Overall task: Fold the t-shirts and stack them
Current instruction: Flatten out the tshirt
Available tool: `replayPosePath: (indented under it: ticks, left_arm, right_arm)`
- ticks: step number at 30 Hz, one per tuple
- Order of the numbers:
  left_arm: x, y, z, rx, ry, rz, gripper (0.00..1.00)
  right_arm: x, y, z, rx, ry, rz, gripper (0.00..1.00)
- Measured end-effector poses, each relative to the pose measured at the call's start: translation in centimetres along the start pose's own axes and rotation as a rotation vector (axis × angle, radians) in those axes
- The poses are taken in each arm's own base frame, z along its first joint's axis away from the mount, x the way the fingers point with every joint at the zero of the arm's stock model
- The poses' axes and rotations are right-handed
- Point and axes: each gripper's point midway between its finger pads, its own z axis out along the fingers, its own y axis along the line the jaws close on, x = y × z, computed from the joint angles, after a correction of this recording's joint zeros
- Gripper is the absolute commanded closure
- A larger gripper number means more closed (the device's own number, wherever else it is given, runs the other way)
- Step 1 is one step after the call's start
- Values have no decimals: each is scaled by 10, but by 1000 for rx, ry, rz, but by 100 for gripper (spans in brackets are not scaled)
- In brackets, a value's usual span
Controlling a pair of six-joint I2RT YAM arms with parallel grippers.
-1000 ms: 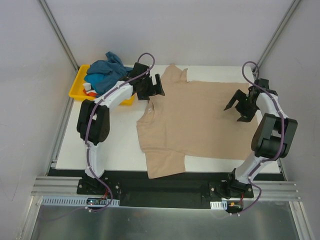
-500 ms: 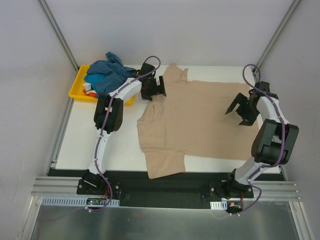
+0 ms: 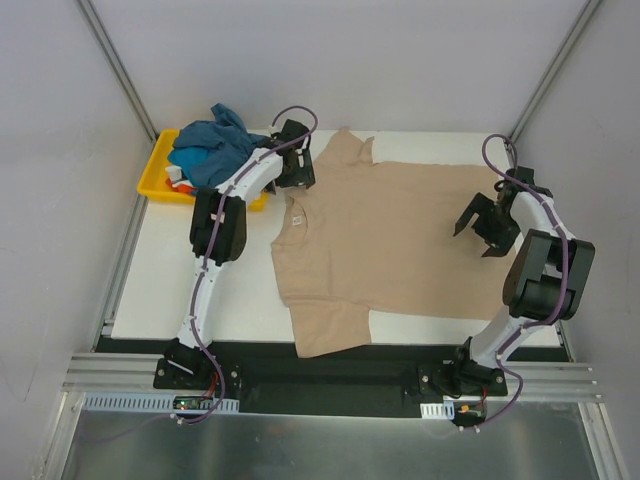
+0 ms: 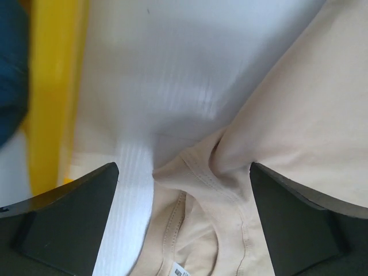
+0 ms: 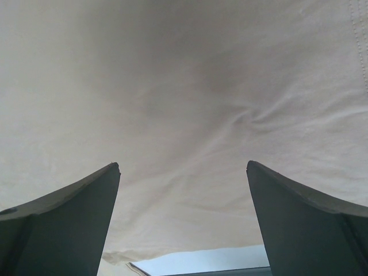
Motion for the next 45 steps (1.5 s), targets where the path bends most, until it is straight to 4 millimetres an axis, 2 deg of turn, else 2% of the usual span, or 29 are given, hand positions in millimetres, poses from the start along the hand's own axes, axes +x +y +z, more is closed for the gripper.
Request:
replayPosePath:
  ticks: [3, 5, 9, 11, 13, 14, 19, 20, 22, 24, 25, 31, 34, 38, 41, 45]
  left_arm:
    - [-17, -2, -9, 23, -33, 14, 1]
    - [-21, -6, -18, 40, -47, 30, 1]
    - [-10, -18, -38, 86, -30, 62, 1]
    - [1, -19, -50, 103, -10, 72, 7]
    - [14, -17, -60, 109, 10, 76, 15]
    - [25, -12, -64, 99, 30, 76, 24]
    - [62, 14, -72, 45, 100, 51, 46]
    - [69, 18, -73, 33, 115, 45, 57]
    - [86, 28, -70, 8, 152, 35, 69]
    - [97, 31, -67, 4, 183, 30, 86]
    - [102, 32, -65, 7, 200, 25, 91]
    - [109, 26, -55, 41, 228, 11, 100]
    - [111, 31, -45, 25, 242, 0, 100]
    - [105, 40, -41, 33, 256, -52, 100]
    - [99, 47, -37, 39, 262, -89, 100]
    - [89, 46, -33, 41, 256, -99, 100]
  right_arm:
    - [2, -1, 2, 3, 10, 0, 3]
    - [1, -1, 2, 3, 10, -1, 3]
    - [2, 0, 1, -3, 8, -5, 3]
    - [3, 1, 0, -9, 4, -7, 3]
    - [10, 0, -1, -9, 7, -9, 3]
    - [14, -1, -2, -9, 10, -9, 3]
    - [31, -6, -3, -6, 30, -12, 3]
    - [34, -6, -2, -5, 34, -13, 3]
    - [39, -7, -1, -3, 44, -16, 3]
    - [43, -6, 0, -2, 53, -21, 3]
    - [44, -6, 1, -3, 57, -24, 3]
    - [47, -3, 7, 0, 73, -35, 3]
    - [51, -6, 16, 13, 104, -32, 3]
    - [52, -7, 28, 29, 143, -27, 3]
    - [47, -6, 35, 43, 174, -21, 3]
    - [30, 2, 39, 41, 184, -22, 2]
